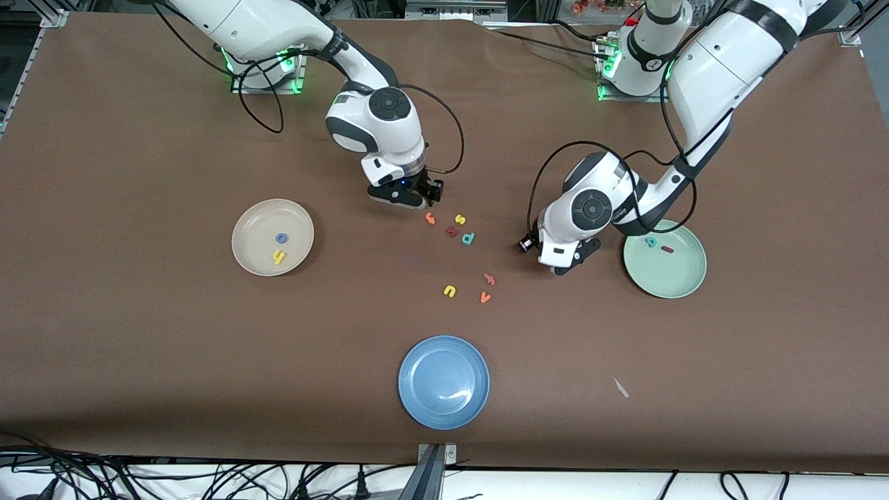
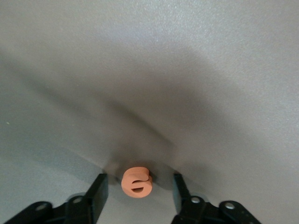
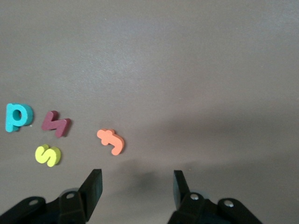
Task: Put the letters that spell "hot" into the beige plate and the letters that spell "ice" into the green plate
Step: 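Grasp the orange 6 with the left gripper while the right gripper reaches the orange t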
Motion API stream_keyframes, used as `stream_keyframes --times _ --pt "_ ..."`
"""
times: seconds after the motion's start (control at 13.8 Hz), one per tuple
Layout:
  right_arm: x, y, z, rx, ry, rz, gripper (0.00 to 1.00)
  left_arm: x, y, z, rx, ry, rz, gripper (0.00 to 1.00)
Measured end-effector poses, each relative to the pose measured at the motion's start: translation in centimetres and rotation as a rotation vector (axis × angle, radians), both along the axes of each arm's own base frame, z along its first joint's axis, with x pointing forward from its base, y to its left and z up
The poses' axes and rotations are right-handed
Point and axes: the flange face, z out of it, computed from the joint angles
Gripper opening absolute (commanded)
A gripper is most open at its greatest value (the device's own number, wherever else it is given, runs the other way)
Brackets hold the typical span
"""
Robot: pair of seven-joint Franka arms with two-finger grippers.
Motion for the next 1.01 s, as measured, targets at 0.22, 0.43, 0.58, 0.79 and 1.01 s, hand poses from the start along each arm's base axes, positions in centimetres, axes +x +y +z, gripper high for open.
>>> stream_keyframes --times 0.22,0.43,0.58,0.79,1.01 --pt "1.9 0.3 1.2 -0.022 -0.018 -0.057 0.7 0.0 0.0 0.1 0.0 -0.002 0.002 0.21" --pt "3.3 0.7 1.4 -0.04 -0.026 -0.112 0.7 0.1 0.3 0.3 0.011 -0.001 0.004 0.1" --pt "3.3 1.2 0.5 -0.04 -0.018 -0.143 0.7 0.1 0.4 0.3 0.011 -0.001 0.004 0.05" --pt "3.3 1.9 -0.7 -0.043 -0.009 -0.158 0.7 0.8 1.1 0.7 0.017 -0.013 0.012 0.04" --pt "3.5 2.0 -1.2 -0.044 -0.009 -0.175 0.7 2.8 3.8 3.7 0.065 0.001 -0.033 0.04"
